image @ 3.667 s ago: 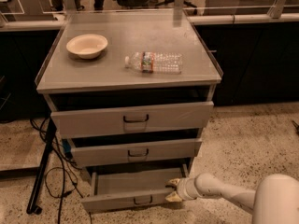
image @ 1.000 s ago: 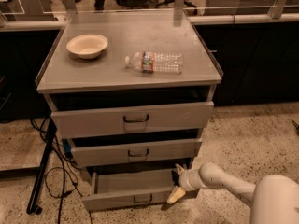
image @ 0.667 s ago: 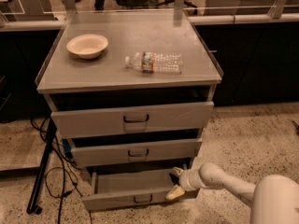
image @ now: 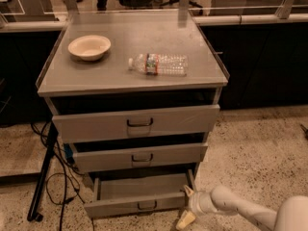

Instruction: Open bottom drawer

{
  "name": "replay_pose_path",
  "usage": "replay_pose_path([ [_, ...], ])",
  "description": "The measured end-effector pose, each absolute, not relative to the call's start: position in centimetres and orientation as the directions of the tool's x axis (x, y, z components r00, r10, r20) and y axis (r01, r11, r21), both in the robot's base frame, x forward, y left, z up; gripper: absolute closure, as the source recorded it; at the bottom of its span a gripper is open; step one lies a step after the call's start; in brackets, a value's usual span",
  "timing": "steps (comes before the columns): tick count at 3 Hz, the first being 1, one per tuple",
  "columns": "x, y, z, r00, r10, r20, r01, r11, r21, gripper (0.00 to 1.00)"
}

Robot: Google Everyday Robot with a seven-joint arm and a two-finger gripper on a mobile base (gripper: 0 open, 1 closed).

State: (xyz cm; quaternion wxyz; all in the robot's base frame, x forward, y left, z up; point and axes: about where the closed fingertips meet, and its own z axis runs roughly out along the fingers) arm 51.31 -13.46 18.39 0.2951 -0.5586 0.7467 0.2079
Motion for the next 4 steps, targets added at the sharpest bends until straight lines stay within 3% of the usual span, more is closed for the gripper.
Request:
replay_pose_path([
  [2,48.25,-13.75,16.61,-0.211,-0.716,-0.665,-0.958,0.285,-0.003,0.00],
  [3,48.24,-13.75,16.61,-0.211,-0.716,-0.665,-0.958,0.285,-0.003,0.19],
  [4,48.24,-13.75,16.61,-0.211,-0.716,-0.665,-0.958,0.285,-0.003,0.50],
])
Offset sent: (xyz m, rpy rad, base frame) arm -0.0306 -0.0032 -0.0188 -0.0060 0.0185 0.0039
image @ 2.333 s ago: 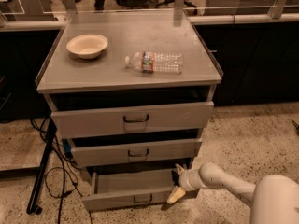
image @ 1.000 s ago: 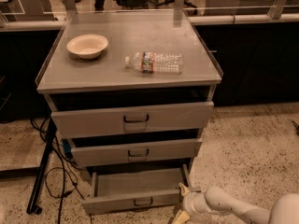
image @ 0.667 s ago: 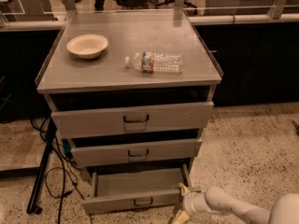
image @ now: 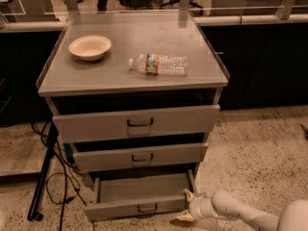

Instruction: Open bottom drawer

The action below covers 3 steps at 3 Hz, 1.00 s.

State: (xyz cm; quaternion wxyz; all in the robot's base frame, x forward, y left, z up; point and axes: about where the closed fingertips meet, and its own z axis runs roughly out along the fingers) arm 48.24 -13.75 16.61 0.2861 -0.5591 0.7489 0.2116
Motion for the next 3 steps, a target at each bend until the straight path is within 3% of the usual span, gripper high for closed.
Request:
replay_pose_path([
  [1,48.3,-13.8,17.7,-0.211,-0.716,-0.665,-0.958,0.285,-0.003,0.81],
  [2,48.3,-13.9,18.5,-0.211,-0.716,-0.665,-0.958,0.285,-0.003,1.00],
  [3,48.5,-14.3,19.2,-0.211,-0.716,-0.665,-0.958,0.285,-0.003,1.00],
])
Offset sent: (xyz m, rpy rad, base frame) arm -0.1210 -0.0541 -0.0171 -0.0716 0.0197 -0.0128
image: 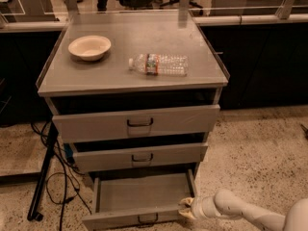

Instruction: Open bottom drawer

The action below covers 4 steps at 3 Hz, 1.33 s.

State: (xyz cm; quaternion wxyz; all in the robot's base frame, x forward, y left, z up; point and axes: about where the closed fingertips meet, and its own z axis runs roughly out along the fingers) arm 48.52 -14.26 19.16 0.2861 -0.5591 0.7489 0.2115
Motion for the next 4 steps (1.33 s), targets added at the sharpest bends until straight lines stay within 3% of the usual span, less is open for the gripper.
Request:
replay_pose_path([
  [1,48.02,-14.52,19.02,-0.213,-0.716,-0.665,-0.958,0.287,-0.002,0.97],
  [4,47.17,-14.79,18.98,-0.216,-0.715,-0.664,-0.957,0.290,-0.001,0.28],
])
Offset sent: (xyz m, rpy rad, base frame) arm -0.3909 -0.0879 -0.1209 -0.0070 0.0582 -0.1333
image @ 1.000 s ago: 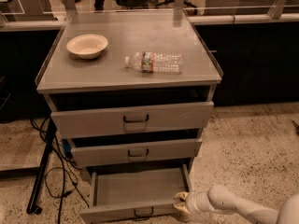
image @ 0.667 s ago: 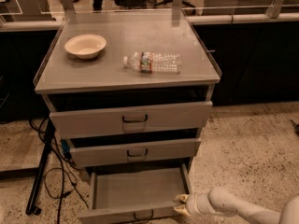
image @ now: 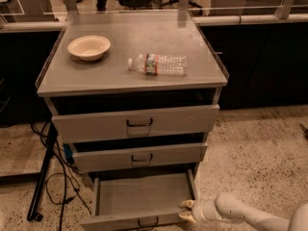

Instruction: Open bottom drawer

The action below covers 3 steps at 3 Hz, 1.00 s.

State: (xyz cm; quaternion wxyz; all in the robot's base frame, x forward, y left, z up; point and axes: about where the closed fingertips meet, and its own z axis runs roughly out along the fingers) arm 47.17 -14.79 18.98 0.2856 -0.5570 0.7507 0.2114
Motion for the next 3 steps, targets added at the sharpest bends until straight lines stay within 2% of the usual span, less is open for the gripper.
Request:
replay_pose_path([
  [1,47.17,-14.78,18.98,-0.216,-0.715,-0.664,-0.957,0.290,-0.001,0.05],
  [2,47.16,-14.78,18.98,-0.216,-0.715,-0.664,-0.957,0.290,-0.001,0.00],
  [3,47.16,-14.78,18.98,-0.216,-0.715,-0.664,-0.957,0.290,-0.001,0.00],
])
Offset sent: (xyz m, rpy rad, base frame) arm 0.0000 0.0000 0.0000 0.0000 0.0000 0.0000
